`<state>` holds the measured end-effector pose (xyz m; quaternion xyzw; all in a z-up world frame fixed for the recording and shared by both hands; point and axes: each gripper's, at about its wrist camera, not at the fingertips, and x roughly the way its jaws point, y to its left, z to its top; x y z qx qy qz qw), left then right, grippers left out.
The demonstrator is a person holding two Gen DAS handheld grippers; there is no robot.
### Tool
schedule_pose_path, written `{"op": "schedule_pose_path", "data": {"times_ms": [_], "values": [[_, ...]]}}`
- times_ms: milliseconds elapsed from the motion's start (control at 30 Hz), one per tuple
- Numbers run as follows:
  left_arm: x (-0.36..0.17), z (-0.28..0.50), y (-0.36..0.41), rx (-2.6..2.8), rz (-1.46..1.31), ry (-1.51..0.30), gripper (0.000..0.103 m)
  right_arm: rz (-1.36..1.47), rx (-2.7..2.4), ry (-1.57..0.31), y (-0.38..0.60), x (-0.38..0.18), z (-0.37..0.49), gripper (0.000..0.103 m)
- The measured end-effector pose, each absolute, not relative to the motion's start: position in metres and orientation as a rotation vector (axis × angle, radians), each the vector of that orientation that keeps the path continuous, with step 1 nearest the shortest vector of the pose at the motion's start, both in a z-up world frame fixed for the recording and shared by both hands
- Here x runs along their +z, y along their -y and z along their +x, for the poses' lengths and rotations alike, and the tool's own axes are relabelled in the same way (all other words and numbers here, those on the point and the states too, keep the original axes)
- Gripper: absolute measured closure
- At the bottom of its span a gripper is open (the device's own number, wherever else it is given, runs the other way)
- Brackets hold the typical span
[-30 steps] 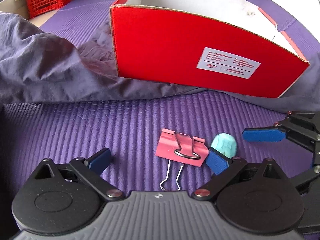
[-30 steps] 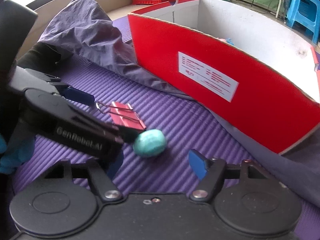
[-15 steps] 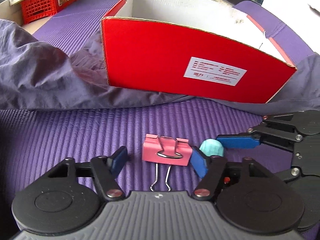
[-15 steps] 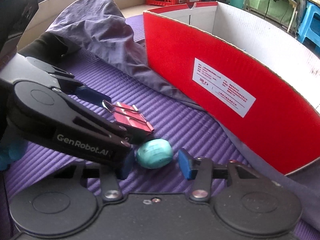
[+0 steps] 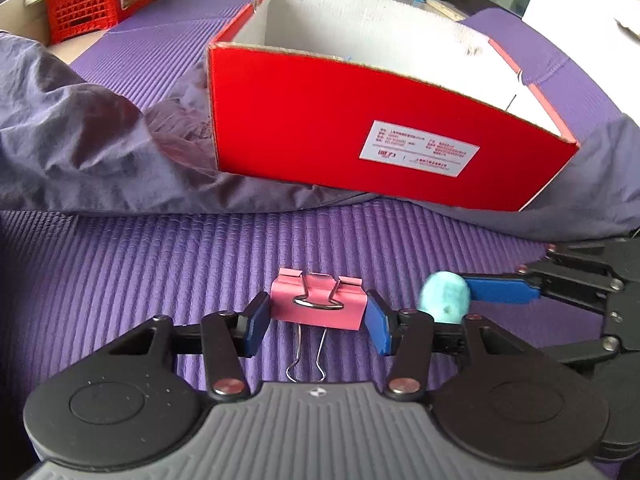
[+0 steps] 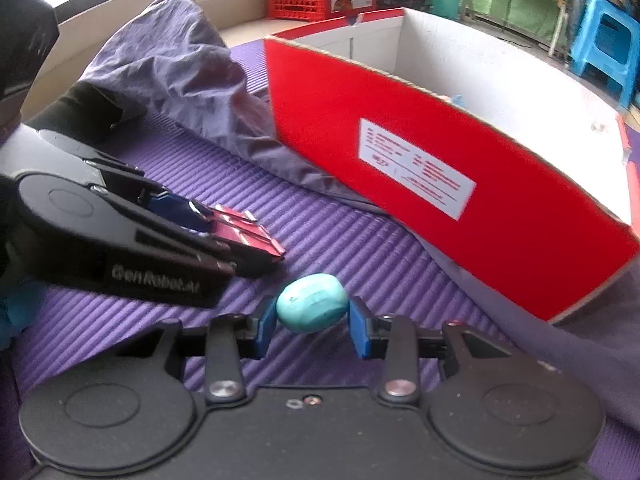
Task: Organize rigid objects
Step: 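Lift the clip and blue toy and carry them over the red box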
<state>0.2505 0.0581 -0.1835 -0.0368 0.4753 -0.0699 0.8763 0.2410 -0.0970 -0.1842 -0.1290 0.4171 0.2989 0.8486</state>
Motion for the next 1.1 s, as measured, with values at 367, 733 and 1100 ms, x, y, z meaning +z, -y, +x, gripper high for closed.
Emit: {"op": "schedule_pose_path", "data": {"times_ms": [367, 733, 1100], "values": [[-0.131, 0.219, -0.045, -0.133, -0.11, -0.953, 0.053, -0.154, 0.546, -0.84, 0.135, -0.124, 0.215, 0.066], [-0.041, 0.203, -0.025, -0.149, -0.061, -0.817, 0.053, -0.077, 0.468, -0.755, 0.161, -0.051, 0.192, 0.066], [0.01, 0.216, -0.013, -0.145, -0.013, -0.724, 0.053, -0.09, 0.439, -0.65, 0.165, -0.002, 0.192, 0.066]]}}
